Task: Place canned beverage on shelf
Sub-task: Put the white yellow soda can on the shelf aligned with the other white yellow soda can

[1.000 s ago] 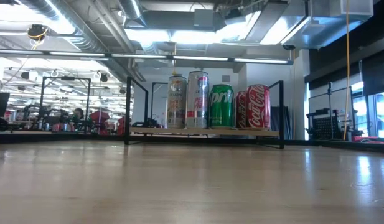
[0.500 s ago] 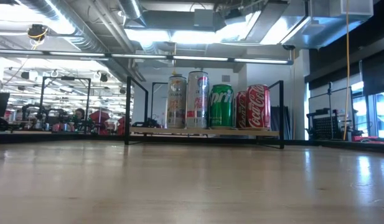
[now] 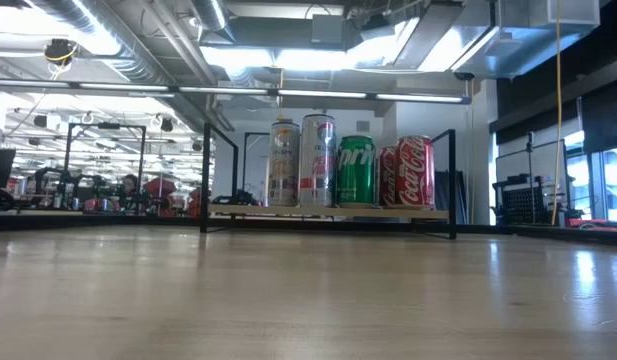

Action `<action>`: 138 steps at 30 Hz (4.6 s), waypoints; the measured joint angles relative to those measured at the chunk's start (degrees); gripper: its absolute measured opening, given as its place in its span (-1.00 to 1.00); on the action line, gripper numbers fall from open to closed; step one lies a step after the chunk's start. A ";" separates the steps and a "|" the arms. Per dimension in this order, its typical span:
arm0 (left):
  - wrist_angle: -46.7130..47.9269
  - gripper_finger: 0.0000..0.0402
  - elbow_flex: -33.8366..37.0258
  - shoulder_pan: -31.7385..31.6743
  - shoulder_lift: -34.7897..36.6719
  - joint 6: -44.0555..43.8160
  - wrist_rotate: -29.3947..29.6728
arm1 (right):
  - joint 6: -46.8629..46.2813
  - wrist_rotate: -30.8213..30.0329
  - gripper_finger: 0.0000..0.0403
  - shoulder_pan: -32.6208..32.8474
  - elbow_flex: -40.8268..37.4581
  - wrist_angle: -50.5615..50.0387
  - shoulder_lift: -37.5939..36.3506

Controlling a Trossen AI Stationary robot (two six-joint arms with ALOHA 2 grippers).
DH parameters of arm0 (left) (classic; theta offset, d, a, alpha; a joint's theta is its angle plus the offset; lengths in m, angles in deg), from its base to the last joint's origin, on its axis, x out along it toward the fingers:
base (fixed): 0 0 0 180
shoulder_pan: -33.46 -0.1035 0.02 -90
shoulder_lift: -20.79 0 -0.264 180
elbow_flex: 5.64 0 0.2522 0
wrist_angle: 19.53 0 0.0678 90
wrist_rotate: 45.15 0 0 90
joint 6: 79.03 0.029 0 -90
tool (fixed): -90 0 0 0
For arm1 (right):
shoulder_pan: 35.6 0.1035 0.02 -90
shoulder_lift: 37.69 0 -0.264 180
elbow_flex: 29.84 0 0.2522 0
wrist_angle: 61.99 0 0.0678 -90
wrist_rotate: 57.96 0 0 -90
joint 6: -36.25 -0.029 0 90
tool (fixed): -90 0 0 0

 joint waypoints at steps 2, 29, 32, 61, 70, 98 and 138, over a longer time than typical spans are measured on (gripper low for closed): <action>0.81 0.74 0.00 0.00 0.00 0.68 -0.04 | 1.65 -0.52 0.11 -0.28 0.15 -0.27 -0.02; 15.13 0.74 19.67 2.80 24.13 -0.52 -10.43 | 63.23 -10.48 0.11 -53.55 40.33 -7.02 19.55; 10.93 0.74 26.02 2.80 28.79 -0.54 -10.43 | 66.17 -7.66 0.11 -57.33 44.69 -9.10 25.54; 2.11 0.74 36.76 2.78 32.89 -3.06 -5.59 | 71.30 -3.96 0.83 -61.09 49.11 -5.16 38.14; -4.21 0.74 36.76 1.83 28.12 -2.43 -3.89 | 67.63 2.85 0.66 -60.66 49.70 -7.44 30.50; -50.34 0.74 36.76 -13.03 -4.23 7.63 -10.11 | 43.27 -13.56 0.57 -44.97 4.73 3.19 -14.06; -41.77 0.10 36.52 -14.33 10.62 1.38 -1.01 | 43.34 -20.10 0.57 -43.87 1.84 5.83 -16.00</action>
